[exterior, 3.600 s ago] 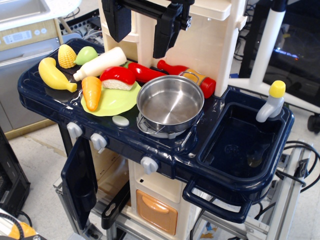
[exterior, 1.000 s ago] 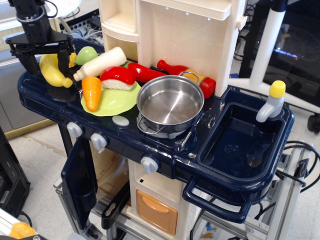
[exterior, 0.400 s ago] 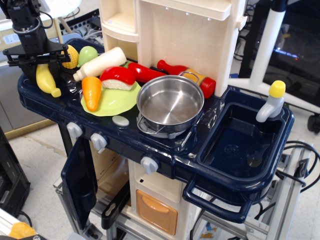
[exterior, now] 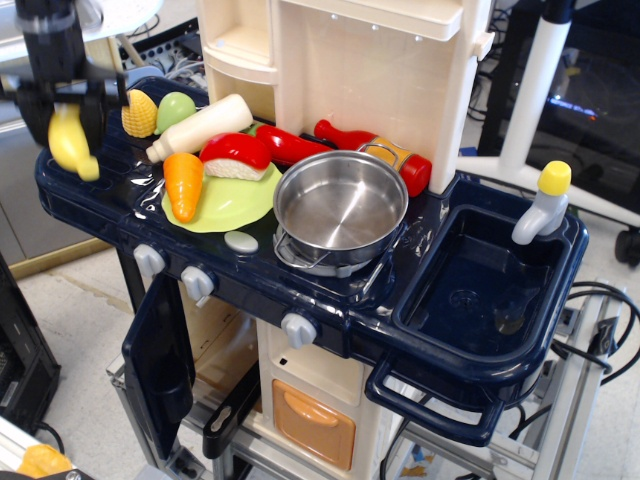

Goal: Put banana in pot or pan

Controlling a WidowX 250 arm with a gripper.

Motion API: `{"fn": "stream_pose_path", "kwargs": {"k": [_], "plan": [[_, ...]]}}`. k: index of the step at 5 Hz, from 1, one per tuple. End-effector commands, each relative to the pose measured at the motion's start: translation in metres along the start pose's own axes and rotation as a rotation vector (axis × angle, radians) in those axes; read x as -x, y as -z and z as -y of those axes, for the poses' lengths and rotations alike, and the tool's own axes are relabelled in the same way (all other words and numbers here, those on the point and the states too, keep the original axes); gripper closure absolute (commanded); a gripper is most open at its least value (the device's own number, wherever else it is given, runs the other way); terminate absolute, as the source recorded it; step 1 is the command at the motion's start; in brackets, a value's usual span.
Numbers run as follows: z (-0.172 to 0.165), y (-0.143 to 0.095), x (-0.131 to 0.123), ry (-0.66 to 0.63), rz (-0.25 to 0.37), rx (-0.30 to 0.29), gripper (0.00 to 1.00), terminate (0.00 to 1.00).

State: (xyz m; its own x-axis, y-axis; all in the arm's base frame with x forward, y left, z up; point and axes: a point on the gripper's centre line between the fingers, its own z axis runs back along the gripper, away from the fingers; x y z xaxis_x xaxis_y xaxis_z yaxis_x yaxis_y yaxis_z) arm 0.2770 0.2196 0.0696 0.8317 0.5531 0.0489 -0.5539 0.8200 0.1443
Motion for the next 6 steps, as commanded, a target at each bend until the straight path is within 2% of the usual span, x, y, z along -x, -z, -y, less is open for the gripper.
{"fn": "stream_pose_path", "kwargs": {"k": [1,2,3,4,5,6], "plan": [[0.027,-0.085,0.026,0.237,0.076,-0.035,1.0,0.0],[0.061,-0.098,0.062,0.372,0.16,-0.02,1.0,0.0],[0.103,-0.112,0.081,0.554,0.183,0.048,1.0,0.0],[0.129,-0.115,0.075,0.78,0.134,0.1,1.0,0.0],[0.142,-0.106,0.069,0.829,0.104,0.122,1.0,0.0],[0.162,-0.084,0.065,0.831,0.143,0.162,1.0,1.0]]}}
